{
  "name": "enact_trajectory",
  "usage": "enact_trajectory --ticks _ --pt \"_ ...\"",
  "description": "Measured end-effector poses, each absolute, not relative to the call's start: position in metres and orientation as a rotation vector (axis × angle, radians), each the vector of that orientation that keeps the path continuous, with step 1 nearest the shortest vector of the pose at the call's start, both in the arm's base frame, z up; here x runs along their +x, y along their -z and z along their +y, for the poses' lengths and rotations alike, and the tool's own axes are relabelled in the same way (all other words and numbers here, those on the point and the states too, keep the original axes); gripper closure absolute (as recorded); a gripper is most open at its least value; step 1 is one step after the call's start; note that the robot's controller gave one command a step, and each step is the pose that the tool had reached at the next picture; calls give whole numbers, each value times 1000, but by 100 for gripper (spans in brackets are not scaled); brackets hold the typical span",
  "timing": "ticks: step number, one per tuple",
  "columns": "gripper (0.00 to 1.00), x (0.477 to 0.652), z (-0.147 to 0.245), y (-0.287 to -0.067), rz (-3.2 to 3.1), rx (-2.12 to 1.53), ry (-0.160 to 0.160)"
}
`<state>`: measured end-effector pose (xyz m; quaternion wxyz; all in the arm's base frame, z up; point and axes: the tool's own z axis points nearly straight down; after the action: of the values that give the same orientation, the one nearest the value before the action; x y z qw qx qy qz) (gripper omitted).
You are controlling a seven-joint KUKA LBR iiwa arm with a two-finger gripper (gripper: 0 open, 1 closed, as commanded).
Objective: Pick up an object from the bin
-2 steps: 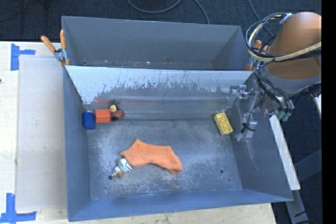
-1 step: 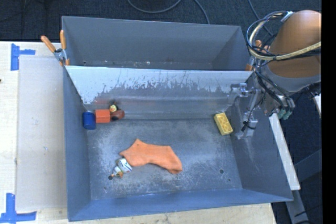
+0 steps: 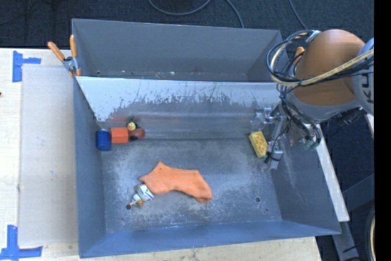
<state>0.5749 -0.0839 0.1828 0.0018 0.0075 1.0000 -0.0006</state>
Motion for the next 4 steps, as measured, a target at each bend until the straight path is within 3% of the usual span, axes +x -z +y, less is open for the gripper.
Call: enact_trajectory --ticks 1,2,3,4 --pt "0 586 -54 -122 3141 -39 -1" --pt "0 584 -39 -91 3149 78 -3" --pt "0 585 -17 -85 3128 301 -1" --pt "0 598 31 -77 3145 31 0"
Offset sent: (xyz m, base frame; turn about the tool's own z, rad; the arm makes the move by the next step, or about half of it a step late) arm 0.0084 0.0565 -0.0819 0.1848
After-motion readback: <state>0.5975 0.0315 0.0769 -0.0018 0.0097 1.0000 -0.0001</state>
